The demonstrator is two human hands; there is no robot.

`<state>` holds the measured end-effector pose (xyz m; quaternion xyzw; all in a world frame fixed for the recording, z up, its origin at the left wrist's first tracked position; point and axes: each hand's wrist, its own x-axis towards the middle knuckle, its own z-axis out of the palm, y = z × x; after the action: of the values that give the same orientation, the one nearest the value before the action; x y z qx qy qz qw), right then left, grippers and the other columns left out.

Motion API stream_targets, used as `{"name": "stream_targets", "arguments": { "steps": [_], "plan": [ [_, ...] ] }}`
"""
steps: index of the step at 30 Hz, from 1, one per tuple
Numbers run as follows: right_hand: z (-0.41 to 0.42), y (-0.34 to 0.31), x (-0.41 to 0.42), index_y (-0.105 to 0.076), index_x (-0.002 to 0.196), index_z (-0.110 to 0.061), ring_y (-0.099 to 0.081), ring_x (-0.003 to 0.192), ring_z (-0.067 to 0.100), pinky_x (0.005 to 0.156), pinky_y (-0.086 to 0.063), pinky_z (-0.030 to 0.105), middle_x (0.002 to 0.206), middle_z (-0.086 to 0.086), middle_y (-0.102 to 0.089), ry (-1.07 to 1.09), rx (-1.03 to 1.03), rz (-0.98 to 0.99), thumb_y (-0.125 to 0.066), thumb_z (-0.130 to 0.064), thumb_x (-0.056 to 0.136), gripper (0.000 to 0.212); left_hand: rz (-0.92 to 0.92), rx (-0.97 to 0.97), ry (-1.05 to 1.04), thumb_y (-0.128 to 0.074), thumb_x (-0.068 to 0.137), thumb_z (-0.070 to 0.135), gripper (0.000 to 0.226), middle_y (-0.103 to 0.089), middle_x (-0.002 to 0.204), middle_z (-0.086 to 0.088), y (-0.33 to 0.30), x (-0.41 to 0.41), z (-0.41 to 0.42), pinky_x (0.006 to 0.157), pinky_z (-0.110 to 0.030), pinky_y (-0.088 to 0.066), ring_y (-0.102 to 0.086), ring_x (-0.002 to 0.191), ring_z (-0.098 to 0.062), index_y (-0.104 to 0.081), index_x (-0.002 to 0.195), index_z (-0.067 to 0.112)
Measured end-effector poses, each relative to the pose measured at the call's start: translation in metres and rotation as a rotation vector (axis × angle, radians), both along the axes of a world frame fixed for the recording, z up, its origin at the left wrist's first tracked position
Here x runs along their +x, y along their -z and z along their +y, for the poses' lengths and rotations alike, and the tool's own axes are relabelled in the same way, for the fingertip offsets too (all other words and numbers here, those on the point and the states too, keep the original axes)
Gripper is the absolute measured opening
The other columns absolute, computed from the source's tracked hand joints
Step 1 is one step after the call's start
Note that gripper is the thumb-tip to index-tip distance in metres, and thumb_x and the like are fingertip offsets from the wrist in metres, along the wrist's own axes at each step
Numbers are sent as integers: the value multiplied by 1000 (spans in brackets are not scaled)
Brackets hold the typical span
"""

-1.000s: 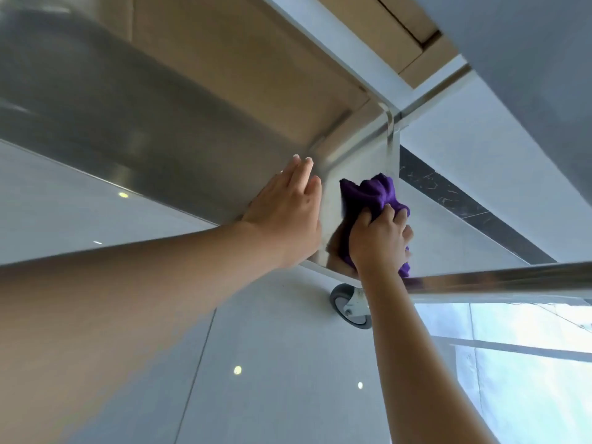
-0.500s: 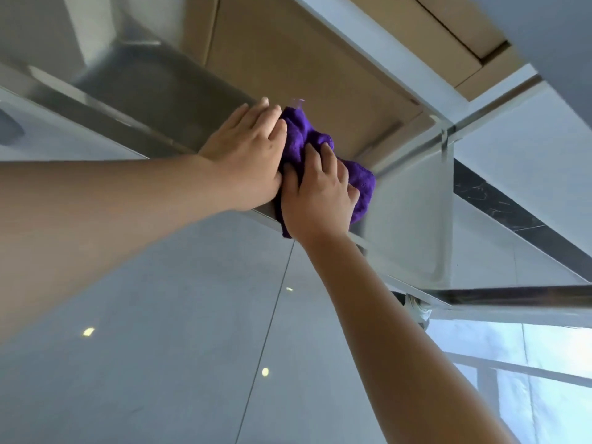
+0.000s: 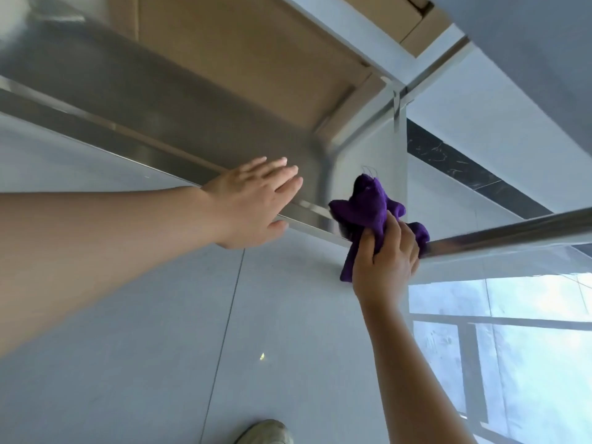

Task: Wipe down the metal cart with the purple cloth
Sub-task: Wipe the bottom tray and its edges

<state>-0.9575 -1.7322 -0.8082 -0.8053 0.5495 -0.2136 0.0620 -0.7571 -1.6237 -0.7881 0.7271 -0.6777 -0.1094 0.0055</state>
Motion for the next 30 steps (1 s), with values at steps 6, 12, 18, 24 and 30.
{"name": "stream_targets", "arguments": {
  "steps": [6, 12, 18, 24, 30],
  "plan": [
    [51, 9, 37, -28, 147, -14, -11, 140, 31, 113, -1, 44, 153, 15, -19, 51, 132, -123, -30, -40, 75, 77, -96, 25, 45, -24, 98, 44, 67, 9, 157, -5, -3, 17, 19, 115, -31, 6, 13, 144, -20, 6, 148, 10],
    [92, 5, 88, -28, 140, -9, -49, 118, 44, 78, -47, 51, 136, 25, -46, -354, -45, 342, -71, -6, 59, 93, -165, -59, 11, -25, 97, 40, 66, -2, 157, -8, -16, 73, 55, 116, -32, 0, 4, 145, -21, -2, 149, 7],
    [94, -12, 139, -46, 131, -10, -39, 112, 34, 83, -47, 53, 123, 21, -58, -710, -191, 420, -86, -34, 60, 86, -12, -278, -167, -22, 87, 42, 73, -35, 146, -21, -5, 118, 123, 110, -33, -18, -30, 138, -31, -29, 141, -5],
    [135, -28, 235, -22, 148, -8, -15, 144, 28, 114, -11, 34, 156, 9, -18, -1038, 57, 418, -67, -44, 82, 88, -46, -270, -248, -34, 85, 39, 68, -47, 136, -23, 13, 147, 184, 105, -43, -30, -45, 127, -34, -42, 134, -8],
    [189, -26, 320, -6, 151, -13, 1, 146, 21, 117, -2, 31, 159, 3, -2, -1177, 51, 418, -49, -53, 90, 85, 288, -470, -637, -32, 86, 35, 63, -43, 141, -14, 15, 195, 229, 109, -22, -22, -37, 132, -22, -38, 138, 0]
  ]
}}
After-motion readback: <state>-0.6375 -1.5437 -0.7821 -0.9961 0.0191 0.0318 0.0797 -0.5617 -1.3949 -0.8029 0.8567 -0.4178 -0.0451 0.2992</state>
